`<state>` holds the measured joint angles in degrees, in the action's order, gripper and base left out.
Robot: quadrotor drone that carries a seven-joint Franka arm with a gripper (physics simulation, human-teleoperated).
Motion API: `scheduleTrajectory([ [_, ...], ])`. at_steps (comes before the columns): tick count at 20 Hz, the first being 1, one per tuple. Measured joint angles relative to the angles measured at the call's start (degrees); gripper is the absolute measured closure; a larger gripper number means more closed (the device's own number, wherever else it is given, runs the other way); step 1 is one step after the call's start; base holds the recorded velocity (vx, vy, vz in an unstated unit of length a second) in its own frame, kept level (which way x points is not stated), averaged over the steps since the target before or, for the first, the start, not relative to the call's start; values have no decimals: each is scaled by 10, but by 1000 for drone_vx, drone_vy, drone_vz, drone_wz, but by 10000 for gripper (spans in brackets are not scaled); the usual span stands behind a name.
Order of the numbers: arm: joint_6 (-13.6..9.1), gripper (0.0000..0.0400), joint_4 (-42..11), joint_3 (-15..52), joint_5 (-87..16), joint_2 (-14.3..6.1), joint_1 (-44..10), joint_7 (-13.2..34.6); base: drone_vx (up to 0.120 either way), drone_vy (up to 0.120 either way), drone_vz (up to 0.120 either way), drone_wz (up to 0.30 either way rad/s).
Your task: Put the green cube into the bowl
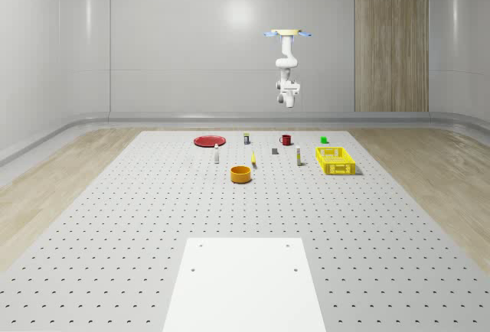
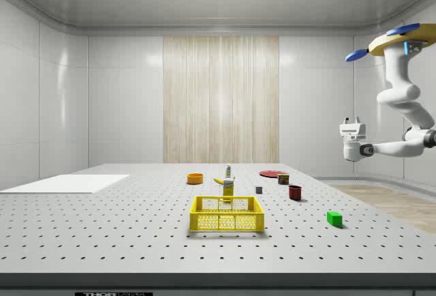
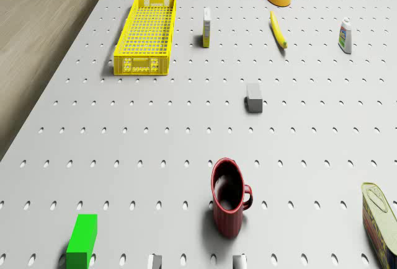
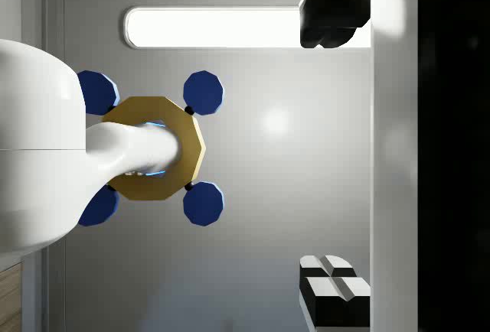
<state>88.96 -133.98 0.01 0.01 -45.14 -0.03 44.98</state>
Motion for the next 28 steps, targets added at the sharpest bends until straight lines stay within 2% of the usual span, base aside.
scheduleTrajectory([
  [6, -56, 0, 73, 1, 1, 14, -2, -1, 107, 120, 0, 0],
  [12, -93, 0, 135, 1, 1, 37, -3, -1, 120, 120, 0, 0],
  [18, -107, 0, 162, 2, 1, 47, -3, -2, 93, 120, 0, 0],
  [28, -109, 0, 169, 2, 1, 48, -4, -2, 100, 120, 0, 0],
])
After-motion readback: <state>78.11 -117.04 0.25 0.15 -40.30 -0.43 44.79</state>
